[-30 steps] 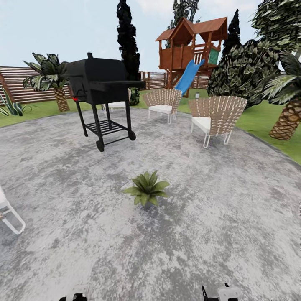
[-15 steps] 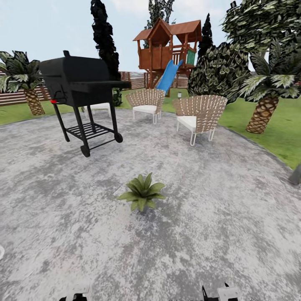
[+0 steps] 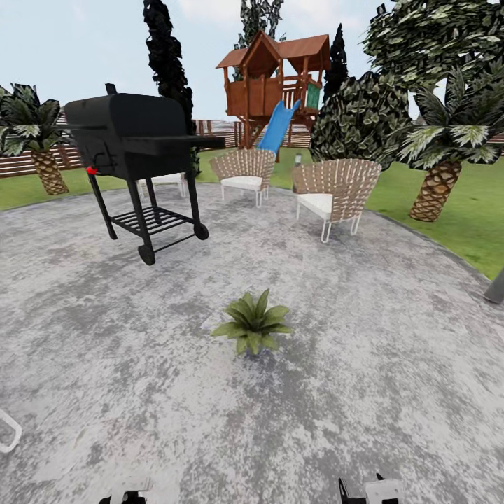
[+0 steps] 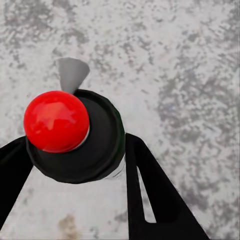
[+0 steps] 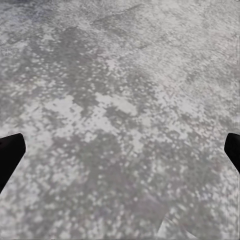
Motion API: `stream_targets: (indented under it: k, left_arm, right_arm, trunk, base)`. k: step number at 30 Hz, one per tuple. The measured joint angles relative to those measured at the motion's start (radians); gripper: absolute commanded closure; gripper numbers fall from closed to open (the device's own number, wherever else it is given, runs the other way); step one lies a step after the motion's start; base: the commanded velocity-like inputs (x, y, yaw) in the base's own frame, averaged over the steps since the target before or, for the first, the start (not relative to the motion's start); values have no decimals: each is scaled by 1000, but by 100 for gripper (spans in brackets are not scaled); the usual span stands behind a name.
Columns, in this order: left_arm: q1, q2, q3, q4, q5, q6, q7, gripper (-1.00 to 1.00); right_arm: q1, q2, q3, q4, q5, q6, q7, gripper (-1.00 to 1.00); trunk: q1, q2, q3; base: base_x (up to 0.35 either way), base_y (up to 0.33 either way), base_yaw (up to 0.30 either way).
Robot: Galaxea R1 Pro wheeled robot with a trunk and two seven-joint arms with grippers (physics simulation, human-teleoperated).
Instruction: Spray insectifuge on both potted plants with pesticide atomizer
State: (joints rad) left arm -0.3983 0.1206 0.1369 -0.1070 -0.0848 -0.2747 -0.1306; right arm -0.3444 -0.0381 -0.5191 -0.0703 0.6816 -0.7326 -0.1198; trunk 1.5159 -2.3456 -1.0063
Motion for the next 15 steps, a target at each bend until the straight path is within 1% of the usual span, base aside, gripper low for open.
stream_targets:
  k: [4, 5, 15]
  left_arm:
    - [0, -1, 0, 0, 0, 0, 0, 100]
    - [0, -1, 0, 0, 0, 0, 0, 100]
    - [0, 0, 0, 0, 0, 0, 0, 100]
  right_arm:
    - [0, 0, 0, 0, -1, 0, -1, -100]
    - [0, 0, 0, 0, -1, 0, -2, -100]
    - [0, 0, 0, 0, -1, -1, -2, -100]
  trunk:
    - [0, 0, 0]
    - [0, 0, 0]
    - [0, 0, 7]
  base:
    - [0, 321, -9]
    - [0, 321, -180]
    - [0, 321, -252]
